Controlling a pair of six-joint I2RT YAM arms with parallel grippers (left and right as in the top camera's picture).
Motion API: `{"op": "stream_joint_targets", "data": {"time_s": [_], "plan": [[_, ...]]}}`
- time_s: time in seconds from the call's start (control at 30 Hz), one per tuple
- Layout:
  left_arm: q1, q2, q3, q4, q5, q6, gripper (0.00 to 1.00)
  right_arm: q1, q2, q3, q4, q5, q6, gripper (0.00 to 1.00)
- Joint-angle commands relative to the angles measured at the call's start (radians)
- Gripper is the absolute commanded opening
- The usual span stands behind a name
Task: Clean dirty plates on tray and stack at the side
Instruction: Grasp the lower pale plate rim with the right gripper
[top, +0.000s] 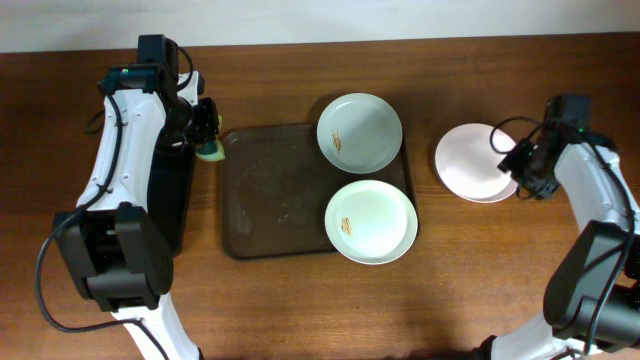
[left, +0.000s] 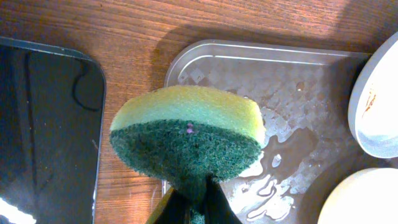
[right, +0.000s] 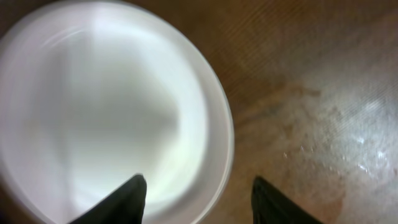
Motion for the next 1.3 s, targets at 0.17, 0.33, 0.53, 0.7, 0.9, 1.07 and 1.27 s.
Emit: {"op": "stream_joint_targets", "data": {"time_s": [0.17,0.33,0.53,0.7,0.9,1.07,1.27], "plan": [[0.000,0.007,0.020,0.003,-0.007,0.013,0.01,0.205,-0.108,0.271,-0.427,-0.202,-0.071,0.54],[-0.032,0.007,0.020,0.004,-0.008,0.014,0.01,0.366,-0.098,0.098,-0.416,-0.202,-0.071,0.52],[-0.095,0.007,0.020,0.029,-0.031,0.032,0.01,0.473,-0.098,-0.120,-0.246,-0.202,-0.071,0.45],[-0.102,0.007,0.020,0.029,-0.033,0.032,0.01,0.518,-0.098,-0.233,-0.098,-0.200,-0.071,0.35],[-0.102,0.007,0.020,0.029,-0.033,0.032,0.01,0.551,-0.095,-0.270,-0.038,-0.191,-0.071,0.24],[-0.102,0.007,0.020,0.029,-0.034,0.032,0.01,0.575,-0.083,-0.266,-0.044,-0.193,-0.071,0.04],[-0.102,0.007,0.020,0.029,-0.034,0.032,0.01,0.721,-0.083,-0.126,-0.116,-0.254,0.028,0.04]]}}
